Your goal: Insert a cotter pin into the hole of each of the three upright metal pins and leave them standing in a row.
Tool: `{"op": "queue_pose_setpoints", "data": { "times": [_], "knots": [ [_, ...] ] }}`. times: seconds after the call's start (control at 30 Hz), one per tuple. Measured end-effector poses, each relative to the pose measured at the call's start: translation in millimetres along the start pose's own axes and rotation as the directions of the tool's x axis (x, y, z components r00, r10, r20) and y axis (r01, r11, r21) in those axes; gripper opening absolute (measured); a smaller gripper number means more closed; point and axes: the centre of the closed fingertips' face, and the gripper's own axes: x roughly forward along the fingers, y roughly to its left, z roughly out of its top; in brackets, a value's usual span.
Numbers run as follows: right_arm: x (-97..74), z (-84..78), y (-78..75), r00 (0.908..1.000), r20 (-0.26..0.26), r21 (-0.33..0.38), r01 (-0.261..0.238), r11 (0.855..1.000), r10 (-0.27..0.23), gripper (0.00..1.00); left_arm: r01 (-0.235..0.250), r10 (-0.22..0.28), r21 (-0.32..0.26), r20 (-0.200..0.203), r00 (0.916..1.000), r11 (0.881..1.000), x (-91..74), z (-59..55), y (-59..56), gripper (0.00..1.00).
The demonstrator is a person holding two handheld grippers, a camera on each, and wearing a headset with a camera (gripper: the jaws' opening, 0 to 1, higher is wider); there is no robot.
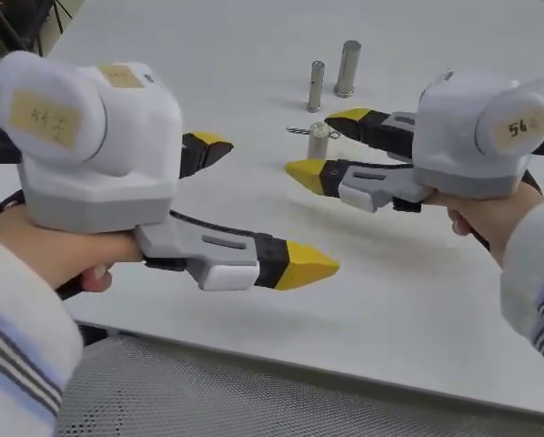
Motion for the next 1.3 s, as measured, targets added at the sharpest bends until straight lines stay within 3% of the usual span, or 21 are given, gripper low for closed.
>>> {"op": "queue_pose_setpoints", "data": {
  "times": [0.2,0.27,0.3,0.4,0.63,0.7,0.77,0.8,0.87,0.97,1.07,1.13,1.17,1.23,1.3],
  "knots": [
    [-37.1,14.1,2.0,0.9991,0.024,0.057,0.033,0.998,-0.035,0.58,-0.011,0.010,0.016,0.032,0.9994,1.000,-5.3,14.0,-2.8,0.99],
    [-50.2,14.3,2.5,0.9983,0.011,0.143,0.055,0.988,-0.057,0.63,-0.014,0.014,0.001,0.052,0.9986,1.000,-7.3,19.0,-2.9,0.99],
    [-57.3,19.8,1.4,0.9967,0.036,0.168,0.066,0.984,-0.073,0.68,-0.013,0.013,-0.002,0.055,0.9984,1.000,-7.6,19.6,-3.0,0.99],
    [-76.0,24.8,-3.8,0.9911,0.049,0.189,0.113,0.975,-0.124,0.74,-0.013,0.014,-0.017,0.069,0.9975,1.000,-7.5,23.5,-4.0,0.99],
    [-114.8,25.4,-14.5,0.9712,0.070,0.286,0.199,0.937,-0.228,0.78,-0.011,0.016,-0.061,0.078,0.9968,0.998,-7.7,20.0,2.1,0.99],
    [-125.2,20.6,-17.8,0.9642,0.060,0.308,0.228,0.924,-0.258,0.80,-0.014,0.020,-0.077,0.082,0.9964,0.997,-10.2,15.8,13.0,0.99],
    [-133.8,19.8,-16.9,0.9579,0.067,0.339,0.241,0.909,-0.279,0.85,-0.018,0.026,-0.088,0.084,0.9962,0.996,-11.0,14.7,15.8,0.99],
    [-138.3,22.0,-18.0,0.9494,0.094,0.378,0.245,0.893,-0.300,0.89,-0.023,0.031,-0.091,0.086,0.9959,0.996,-11.5,14.5,17.4,0.99],
    [-145.7,19.6,-19.4,0.9413,0.099,0.432,0.252,0.866,-0.323,0.95,-0.050,0.056,-0.076,0.082,0.9950,0.996,-13.0,14.5,23.0,0.98],
    [-154.9,8.3,-21.1,0.9364,0.049,0.414,0.298,0.860,-0.348,0.97,-0.057,0.063,-0.077,0.075,0.9952,0.995,-15.3,14.8,28.4,0.93],
    [-160.6,-9.2,-17.1,0.9377,-0.038,0.361,0.335,0.870,-0.345,0.98,-0.066,0.074,-0.087,0.084,0.9938,0.994,-16.2,17.7,34.3,0.93],
    [-166.1,-20.7,-18.2,0.9247,-0.096,0.342,0.378,0.860,-0.368,0.98,-0.074,0.083,-0.094,0.090,0.9925,0.993,-16.7,20.4,39.4,0.93],
    [-168.5,-22.5,-19.4,0.9188,-0.097,0.330,0.392,0.858,-0.383,0.98,-0.079,0.089,-0.100,0.095,0.9915,0.992,-17.1,22.5,42.8,0.92],
    [-172.0,-24.6,-18.4,0.9166,-0.107,0.336,0.398,0.854,-0.385,0.98,-0.086,0.098,-0.109,0.105,0.9897,0.990,-17.0,26.1,47.1,0.92],
    [-176.6,-24.2,-20.2,0.9093,-0.096,0.359,0.411,0.838,-0.405,0.98,-0.095,0.108,-0.114,0.116,0.9873,0.989,-16.1,31.6,53.0,0.91]
  ]
}}
